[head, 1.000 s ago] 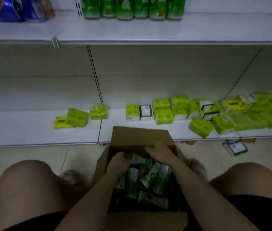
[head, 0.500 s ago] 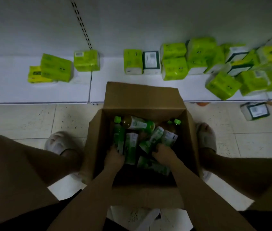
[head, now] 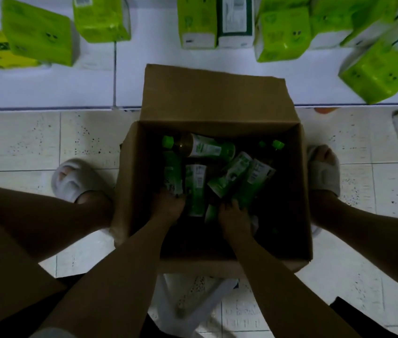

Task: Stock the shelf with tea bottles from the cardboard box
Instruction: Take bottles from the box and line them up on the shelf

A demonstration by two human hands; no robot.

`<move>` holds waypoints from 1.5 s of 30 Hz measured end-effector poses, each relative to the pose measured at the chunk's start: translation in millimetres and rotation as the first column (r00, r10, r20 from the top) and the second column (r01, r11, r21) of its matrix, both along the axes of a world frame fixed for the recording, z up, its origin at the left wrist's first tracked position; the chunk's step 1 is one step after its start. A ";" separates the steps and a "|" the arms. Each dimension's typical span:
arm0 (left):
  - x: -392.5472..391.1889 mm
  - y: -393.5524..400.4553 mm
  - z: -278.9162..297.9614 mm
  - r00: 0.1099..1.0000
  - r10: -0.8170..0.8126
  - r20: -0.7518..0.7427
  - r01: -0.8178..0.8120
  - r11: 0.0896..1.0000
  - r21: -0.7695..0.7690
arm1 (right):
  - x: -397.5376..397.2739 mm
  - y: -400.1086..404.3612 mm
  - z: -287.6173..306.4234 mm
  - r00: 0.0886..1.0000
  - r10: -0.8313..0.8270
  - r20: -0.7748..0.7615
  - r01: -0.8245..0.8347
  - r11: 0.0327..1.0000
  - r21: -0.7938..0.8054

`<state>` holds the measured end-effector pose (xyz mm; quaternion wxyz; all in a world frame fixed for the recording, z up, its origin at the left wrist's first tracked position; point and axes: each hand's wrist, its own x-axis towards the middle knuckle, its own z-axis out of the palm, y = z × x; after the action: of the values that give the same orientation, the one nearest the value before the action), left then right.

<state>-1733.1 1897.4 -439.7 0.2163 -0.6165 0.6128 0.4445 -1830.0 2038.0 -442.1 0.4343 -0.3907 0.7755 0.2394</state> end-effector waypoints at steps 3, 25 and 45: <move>4.2 -2.3 -0.9 0.958 -0.219 0.183 0.240 0.966 -0.097 | -4.2 -5.3 -3.5 1.000 0.027 0.002 -0.027 0.999 -0.035; -24.6 -59.7 5.8 -0.207 -0.821 0.533 0.971 -0.237 0.012 | -32.4 21.8 77.1 0.248 -0.720 0.648 0.895 -0.086 -0.438; -6.4 -53.1 29.7 -0.343 -0.784 0.517 0.886 -0.453 -0.100 | -51.8 34.0 73.1 0.991 -0.132 0.016 0.129 0.985 0.116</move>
<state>-1739.5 1844.3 -409.9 0.3765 0.0823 0.9078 -0.1652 -1881.8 2071.9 -369.0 0.4799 -0.3163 0.7791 0.2502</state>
